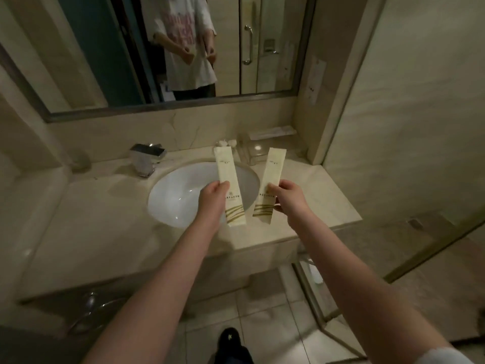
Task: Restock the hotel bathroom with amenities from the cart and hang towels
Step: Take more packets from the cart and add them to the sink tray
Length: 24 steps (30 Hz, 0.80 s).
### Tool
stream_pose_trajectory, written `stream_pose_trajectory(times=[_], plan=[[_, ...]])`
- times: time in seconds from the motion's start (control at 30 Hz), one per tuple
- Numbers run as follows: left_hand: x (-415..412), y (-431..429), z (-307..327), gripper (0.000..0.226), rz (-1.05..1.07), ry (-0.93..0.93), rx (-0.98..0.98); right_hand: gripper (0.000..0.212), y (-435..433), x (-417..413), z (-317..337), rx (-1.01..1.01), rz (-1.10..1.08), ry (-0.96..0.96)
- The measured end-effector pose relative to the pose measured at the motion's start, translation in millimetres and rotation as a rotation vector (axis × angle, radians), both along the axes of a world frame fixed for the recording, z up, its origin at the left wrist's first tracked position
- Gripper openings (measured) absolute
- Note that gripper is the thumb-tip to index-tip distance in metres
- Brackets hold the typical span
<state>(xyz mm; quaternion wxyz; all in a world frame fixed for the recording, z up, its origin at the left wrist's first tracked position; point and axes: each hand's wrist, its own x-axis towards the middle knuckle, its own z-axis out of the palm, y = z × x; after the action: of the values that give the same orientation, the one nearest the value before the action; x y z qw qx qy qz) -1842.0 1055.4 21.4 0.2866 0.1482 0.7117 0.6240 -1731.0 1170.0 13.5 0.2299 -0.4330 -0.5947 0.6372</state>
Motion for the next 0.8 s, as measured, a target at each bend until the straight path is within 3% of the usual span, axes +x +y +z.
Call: stream_pose_trajectory(times=[0.27, 0.63, 0.8], plan=[[-113.7, 125.8, -5.2, 0.017, -0.069, -0.039, -0.058, 0.008, 119.8, -94.6, -11.0, -0.01, -0.116, -0.058], [-185.4, 274.9, -50.4, 0.024, -0.077, -0.045, -0.174, 0.013, 290.8, -181.9, -76.0, -0.382, -0.322, -0.036], [-209.2, 319.2, -64.9, 0.011, -0.122, -0.019, -0.222, 0.02, 344.9, -217.0, -101.6, -0.484, -0.436, -0.071]])
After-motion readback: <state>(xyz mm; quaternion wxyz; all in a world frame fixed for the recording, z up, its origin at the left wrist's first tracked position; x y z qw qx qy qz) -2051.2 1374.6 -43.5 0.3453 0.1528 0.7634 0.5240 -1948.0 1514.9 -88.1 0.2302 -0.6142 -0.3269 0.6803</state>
